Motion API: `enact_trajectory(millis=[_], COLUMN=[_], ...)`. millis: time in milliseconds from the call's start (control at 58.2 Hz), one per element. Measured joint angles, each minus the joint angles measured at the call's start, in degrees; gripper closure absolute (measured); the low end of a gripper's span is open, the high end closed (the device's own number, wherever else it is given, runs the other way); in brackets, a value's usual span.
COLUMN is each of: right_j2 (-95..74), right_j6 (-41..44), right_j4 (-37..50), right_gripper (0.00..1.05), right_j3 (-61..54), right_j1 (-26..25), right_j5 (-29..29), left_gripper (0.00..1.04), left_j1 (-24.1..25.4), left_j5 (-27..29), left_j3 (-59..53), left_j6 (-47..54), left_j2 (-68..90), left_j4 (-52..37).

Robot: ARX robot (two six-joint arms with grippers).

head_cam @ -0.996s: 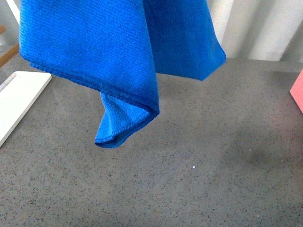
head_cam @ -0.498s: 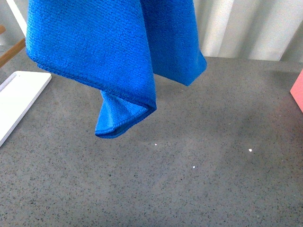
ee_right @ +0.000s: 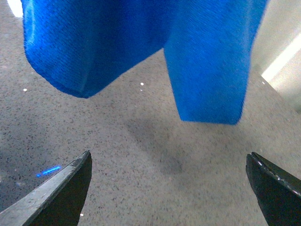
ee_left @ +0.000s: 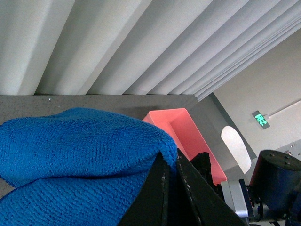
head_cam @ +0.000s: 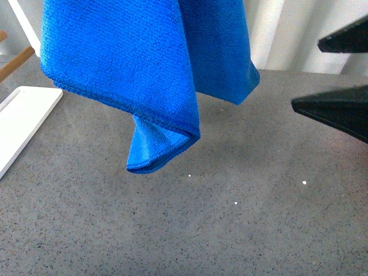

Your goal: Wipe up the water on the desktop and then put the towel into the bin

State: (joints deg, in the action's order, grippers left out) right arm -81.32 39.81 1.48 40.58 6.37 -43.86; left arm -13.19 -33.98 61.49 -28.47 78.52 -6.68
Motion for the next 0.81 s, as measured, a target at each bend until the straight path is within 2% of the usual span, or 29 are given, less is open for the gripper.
enact_trajectory(millis=[223,447,807], right_j2=[-9.7,-18.5,-25.8], right_j6=[3.1,6.0,5.7], right_j4=[-1.5,-7.3,-6.7], right_gripper=[0.07,0.07,0.07], right_j3=[11.6,23.9,33.5], right_j1=[3.0,6.8,11.3], right_j5=[0.7,-2.3,-5.4], left_gripper=[1.02,1.02,1.02], left_j1=[0.0,0.0,0.0], left_j5=[0.0,0.0,0.0], left_j3=[0.0,0.0,0.0], left_j6=[0.0,0.0,0.0], left_j2=[0.0,0.0,0.0], left_j4=[0.0,0.0,0.0])
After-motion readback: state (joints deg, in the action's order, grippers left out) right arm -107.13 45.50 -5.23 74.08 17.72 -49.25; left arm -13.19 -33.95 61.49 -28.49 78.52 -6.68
